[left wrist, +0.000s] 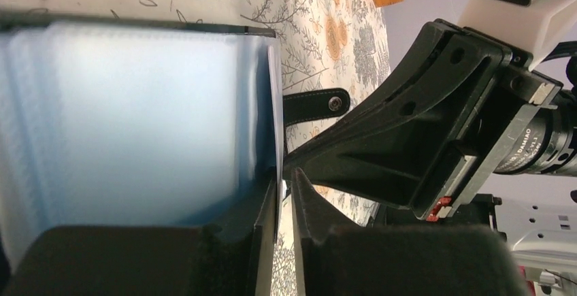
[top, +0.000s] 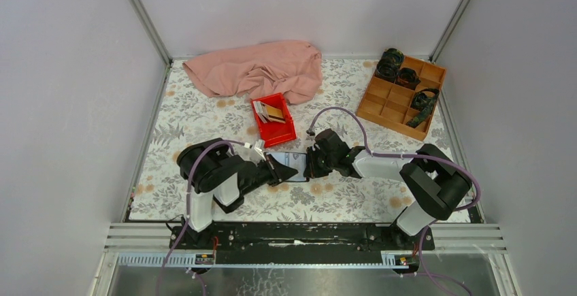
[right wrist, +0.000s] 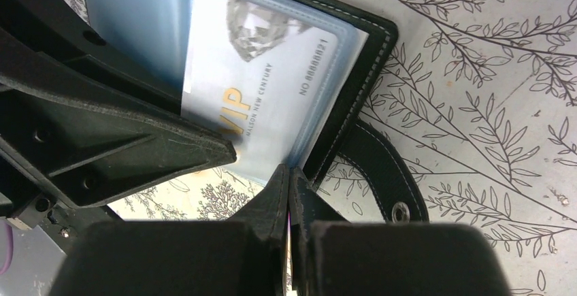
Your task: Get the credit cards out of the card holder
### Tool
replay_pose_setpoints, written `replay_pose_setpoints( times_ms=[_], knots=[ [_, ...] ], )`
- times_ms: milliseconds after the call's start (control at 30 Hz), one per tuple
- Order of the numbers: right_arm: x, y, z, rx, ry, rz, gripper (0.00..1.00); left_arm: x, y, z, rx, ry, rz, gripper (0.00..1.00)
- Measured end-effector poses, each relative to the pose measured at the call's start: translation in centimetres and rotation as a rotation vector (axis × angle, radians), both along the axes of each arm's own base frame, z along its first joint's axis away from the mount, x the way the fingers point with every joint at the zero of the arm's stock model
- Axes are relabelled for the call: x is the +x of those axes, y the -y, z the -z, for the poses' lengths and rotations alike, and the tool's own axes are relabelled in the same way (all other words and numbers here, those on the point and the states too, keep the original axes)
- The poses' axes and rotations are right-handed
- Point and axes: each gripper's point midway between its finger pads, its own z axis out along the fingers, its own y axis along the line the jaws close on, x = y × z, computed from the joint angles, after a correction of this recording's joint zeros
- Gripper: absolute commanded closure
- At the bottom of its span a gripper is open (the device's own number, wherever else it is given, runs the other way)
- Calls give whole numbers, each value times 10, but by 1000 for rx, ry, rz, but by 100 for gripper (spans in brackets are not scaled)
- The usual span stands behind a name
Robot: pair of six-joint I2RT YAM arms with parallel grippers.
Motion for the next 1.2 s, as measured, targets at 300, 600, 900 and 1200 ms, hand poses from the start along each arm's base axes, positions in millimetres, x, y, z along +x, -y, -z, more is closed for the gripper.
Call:
replay_pose_setpoints(
  times_ms=[300, 600, 900, 1200],
  knots=[
    [-1, -1, 0, 7, -2, -4, 100, -8, -3, -3, -6, -9, 28, 79],
    [0, -1, -1, 20, -3, 0, 100, -10, -10, -3, -7, -17, 30, 78],
    [1, 0, 0, 31, -15, 17, 100, -10, -17, -1, -2, -29, 23, 72],
    [5, 2, 0, 37, -15, 32, 100, -12, -24, 1, 5, -39, 11, 72]
  ],
)
